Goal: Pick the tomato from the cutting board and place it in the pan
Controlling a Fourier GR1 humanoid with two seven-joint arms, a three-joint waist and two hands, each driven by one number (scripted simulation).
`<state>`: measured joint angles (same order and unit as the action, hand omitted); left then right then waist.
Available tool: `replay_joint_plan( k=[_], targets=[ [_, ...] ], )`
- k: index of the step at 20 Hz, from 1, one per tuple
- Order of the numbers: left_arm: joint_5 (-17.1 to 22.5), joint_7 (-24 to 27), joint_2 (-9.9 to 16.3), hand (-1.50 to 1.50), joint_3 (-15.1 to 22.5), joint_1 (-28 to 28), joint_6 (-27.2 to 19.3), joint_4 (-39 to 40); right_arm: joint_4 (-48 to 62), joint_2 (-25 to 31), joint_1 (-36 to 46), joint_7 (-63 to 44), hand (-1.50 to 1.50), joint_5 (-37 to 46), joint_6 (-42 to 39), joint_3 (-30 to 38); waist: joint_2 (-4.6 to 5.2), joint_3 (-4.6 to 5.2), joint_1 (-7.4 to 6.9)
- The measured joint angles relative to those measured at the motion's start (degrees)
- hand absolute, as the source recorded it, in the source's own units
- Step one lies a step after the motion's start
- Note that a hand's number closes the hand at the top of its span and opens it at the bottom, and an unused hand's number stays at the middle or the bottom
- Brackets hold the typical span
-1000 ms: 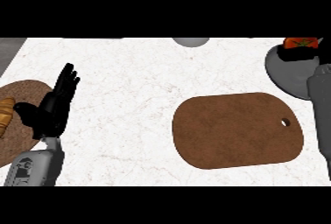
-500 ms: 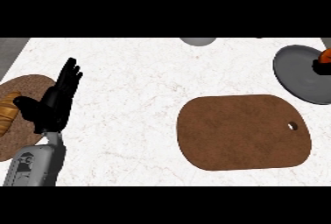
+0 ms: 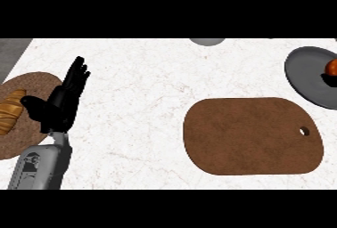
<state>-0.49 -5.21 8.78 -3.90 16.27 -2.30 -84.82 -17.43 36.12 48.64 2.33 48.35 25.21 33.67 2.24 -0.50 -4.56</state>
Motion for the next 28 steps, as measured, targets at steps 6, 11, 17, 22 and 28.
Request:
replay_joint_plan(
  k=[6,11,17,22,28],
  targets=[
    [0.23,0.35,0.33,0.0,-0.44,0.23,0.21,0.13,4.54,0.49,0.1,4.93,-1.5,-4.92,-8.24,4.03,0.09,-0.05,-0.15],
    [-0.02,0.39,-0.14,0.0,-0.28,-0.19,-0.24,0.24,4.52,0.18,-1.5,12.05,-1.5,-8.44,-7.41,7.35,-0.08,-0.05,0.27],
    [0.04,-0.1,0.33,0.0,-1.06,-0.34,-0.42,0.83,3.21,-0.22,-3.07,21.42,-1.5,-16.31,-7.92,14.27,-0.83,0.09,1.83],
    [-0.24,0.75,0.62,0.0,-1.59,-2.23,-0.6,0.9,3.33,0.7,-6.43,27.19,-1.5,-22.39,-17.6,18.03,-1.64,0.29,3.34],
    [-0.26,0.85,1.27,0.0,-2.82,-3.73,-0.98,0.45,-1.42,1.0,-12.76,31.17,-1.5,-27.13,-28.92,18.24,-2.55,0.55,5.28]
  ],
)
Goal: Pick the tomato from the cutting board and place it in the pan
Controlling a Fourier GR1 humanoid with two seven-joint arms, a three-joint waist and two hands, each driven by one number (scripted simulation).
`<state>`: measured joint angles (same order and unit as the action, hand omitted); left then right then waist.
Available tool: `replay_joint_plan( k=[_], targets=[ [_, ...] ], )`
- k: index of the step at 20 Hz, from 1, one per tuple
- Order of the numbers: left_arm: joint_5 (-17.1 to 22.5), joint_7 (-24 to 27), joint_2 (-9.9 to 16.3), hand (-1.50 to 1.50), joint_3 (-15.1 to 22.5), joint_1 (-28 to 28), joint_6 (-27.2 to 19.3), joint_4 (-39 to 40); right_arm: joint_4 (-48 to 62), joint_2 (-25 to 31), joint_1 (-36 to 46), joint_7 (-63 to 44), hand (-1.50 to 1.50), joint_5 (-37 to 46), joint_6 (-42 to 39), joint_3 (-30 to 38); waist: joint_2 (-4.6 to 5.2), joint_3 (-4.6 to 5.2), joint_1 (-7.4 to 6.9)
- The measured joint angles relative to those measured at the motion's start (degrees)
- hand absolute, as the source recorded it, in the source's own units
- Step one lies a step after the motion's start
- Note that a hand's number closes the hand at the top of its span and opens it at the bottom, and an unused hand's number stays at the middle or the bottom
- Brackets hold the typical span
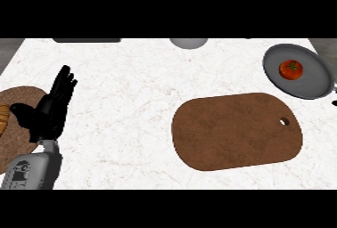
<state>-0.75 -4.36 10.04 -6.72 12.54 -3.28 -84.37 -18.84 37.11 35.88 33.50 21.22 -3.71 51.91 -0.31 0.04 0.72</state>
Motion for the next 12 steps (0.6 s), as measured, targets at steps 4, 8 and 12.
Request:
replay_joint_plan(
  k=[4,8,12],
  targets=[
    [0.4,-0.13,0.47,0.0,-0.81,-0.57,0.22,-0.01,-6.64,-1.57,-5.21,-0.13,-1.5,-2.49,-4.53,-0.54,-0.4,0.15,1.0],
    [0.41,-0.11,0.44,0.0,-0.91,-1.69,0.25,-0.61,-15.55,-4.91,-10.3,-2.64,-1.5,-4.89,-7.82,-1.12,-0.66,0.24,1.62],
    [0.75,0.5,0.78,0.0,-1.35,-1.74,0.77,-0.24,-27.86,-8.92,-15.43,-8.77,-1.5,-6.66,-9.65,-2.42,-0.56,0.24,1.55]
  ],
)
